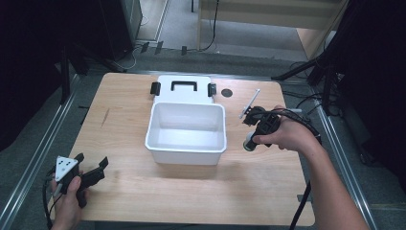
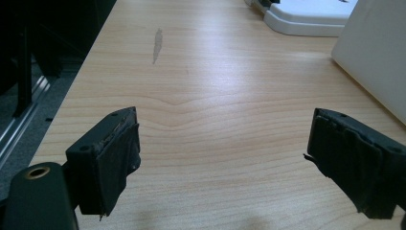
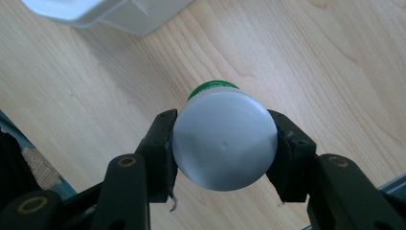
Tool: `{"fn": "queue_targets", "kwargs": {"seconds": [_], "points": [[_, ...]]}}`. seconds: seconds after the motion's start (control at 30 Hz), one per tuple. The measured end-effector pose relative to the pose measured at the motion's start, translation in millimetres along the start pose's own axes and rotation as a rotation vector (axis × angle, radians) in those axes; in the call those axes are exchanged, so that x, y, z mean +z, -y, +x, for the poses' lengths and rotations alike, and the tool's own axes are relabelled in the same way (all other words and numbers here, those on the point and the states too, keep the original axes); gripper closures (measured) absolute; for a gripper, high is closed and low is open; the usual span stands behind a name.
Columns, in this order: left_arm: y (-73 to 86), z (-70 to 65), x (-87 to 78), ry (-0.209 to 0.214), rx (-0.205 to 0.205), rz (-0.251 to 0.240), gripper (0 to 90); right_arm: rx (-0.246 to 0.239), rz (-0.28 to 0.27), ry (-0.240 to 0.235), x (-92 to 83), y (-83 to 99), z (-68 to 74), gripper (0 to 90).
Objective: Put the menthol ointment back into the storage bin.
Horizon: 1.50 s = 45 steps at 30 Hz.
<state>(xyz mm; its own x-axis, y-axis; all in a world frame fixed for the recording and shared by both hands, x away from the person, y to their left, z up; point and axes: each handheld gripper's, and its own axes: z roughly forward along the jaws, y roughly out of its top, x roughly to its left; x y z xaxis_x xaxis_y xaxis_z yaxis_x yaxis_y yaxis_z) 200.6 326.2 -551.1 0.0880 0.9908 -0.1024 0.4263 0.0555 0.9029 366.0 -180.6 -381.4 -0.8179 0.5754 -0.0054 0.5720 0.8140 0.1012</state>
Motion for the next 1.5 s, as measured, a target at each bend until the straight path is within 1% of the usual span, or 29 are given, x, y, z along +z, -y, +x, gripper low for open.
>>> {"fn": "queue_targets", "kwargs": {"seconds": [0.1,0.13,0.17,0.3,0.47,0.63,0.87,0.93,1.13,1.2,1.27,1.3,1.37,1.5], "points": [[0.1,-0.2,0.1,-0.001,-0.001,-0.002,11.7,-0.007,-0.004,-0.001,-3.6,-2.3,0.2,51.4],[0.1,-0.3,0.1,-0.001,0.000,-0.003,11.7,-0.007,-0.002,0.004,-7.5,-5.2,0.7,51.4],[0.1,-0.3,0.2,-0.001,0.000,-0.002,11.7,-0.003,0.000,0.006,-8.8,-6.2,1.2,51.4],[0.1,-0.5,0.4,-0.003,-0.004,-0.005,11.8,-0.018,0.008,0.009,-13.7,-11.1,2.5,51.4],[0.0,-1.5,0.5,-0.009,0.004,-0.004,11.9,-0.019,0.005,0.017,-21.5,-17.8,5.1,51.4],[0.1,-1.6,0.3,-0.011,0.004,-0.003,11.9,-0.043,0.006,0.020,-27.8,-25.2,9.1,51.4],[0.0,-1.5,0.3,-0.011,0.004,-0.002,12.0,-0.059,0.008,0.021,-34.6,-34.6,13.9,51.4],[0.0,-1.6,0.3,-0.013,0.004,-0.003,12.0,-0.070,0.008,0.019,-38.5,-40.1,16.5,51.4],[0.0,-1.8,0.2,-0.015,0.005,-0.003,12.2,-0.089,0.010,0.022,-42.8,-49.3,21.1,51.4],[0.1,-1.9,0.2,-0.015,0.006,-0.003,12.3,-0.087,0.006,0.018,-44.0,-52.1,22.5,51.4],[0.1,-1.9,0.2,-0.016,0.005,-0.004,12.4,-0.089,0.001,0.010,-43.5,-54.6,23.5,51.4],[0.1,-1.8,0.2,-0.016,0.006,-0.004,12.4,-0.098,0.002,0.012,-42.7,-56.1,23.8,51.4],[0.1,-1.8,0.1,-0.016,0.005,-0.004,12.4,-0.097,0.001,0.008,-41.5,-58.0,24.8,51.4],[0.1,-1.8,0.2,-0.016,0.005,-0.004,12.4,-0.108,0.011,0.008,-40.8,-62.4,26.5,51.3]]}}
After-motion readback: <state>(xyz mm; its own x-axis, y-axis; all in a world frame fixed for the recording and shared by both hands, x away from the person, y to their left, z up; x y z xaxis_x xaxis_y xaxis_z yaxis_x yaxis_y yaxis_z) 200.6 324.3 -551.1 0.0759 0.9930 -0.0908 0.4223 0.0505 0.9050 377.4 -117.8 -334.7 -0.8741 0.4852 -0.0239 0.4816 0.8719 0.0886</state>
